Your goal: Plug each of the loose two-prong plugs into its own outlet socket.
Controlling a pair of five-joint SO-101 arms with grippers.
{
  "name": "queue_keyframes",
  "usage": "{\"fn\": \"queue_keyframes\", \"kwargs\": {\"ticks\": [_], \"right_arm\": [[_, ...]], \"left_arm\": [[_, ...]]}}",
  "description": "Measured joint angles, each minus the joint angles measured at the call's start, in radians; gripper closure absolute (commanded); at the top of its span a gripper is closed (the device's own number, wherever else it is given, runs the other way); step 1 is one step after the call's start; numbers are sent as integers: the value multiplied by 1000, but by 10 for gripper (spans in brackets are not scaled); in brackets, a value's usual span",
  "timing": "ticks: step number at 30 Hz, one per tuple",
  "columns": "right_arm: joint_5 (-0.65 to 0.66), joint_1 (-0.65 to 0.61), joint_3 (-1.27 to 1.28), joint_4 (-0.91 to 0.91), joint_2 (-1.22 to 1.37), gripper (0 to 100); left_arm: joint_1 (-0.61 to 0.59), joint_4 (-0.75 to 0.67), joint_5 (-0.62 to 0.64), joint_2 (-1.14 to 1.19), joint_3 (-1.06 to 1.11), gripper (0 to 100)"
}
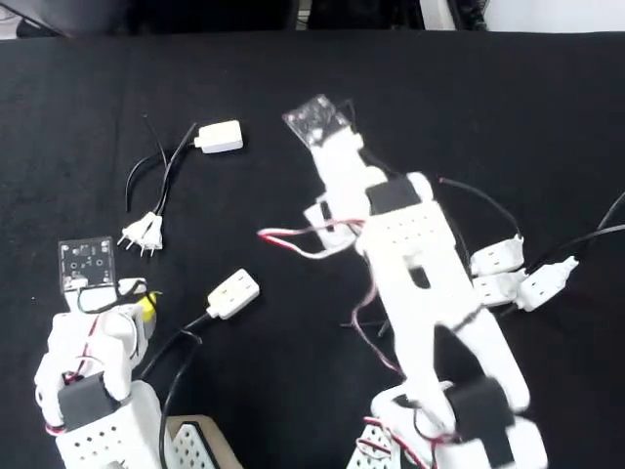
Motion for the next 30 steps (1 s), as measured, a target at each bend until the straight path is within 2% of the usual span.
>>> {"fn": "queue_keyframes", "kwargs": {"ticks": [6, 11, 15, 20, 27, 30], "right_arm": [[-9, -183, -420, 164, 275, 986], [-32, -313, -816, 209, 591, 985], [-144, -371, -1126, 218, 872, 911], [-322, -446, -1479, 264, 1209, 792], [-466, -517, -1936, 342, 1559, 790], [-500, -520, -1982, 365, 1606, 790]], "left_arm": [[-69, 6, 0, 0, 54, 716], [-86, 6, 0, 0, 60, 743], [-147, 6, 0, -12, 14, 834], [-242, 9, 0, -17, -98, 808], [-258, 72, 0, -17, -230, 777], [-258, 92, 0, -17, -293, 776]]}}
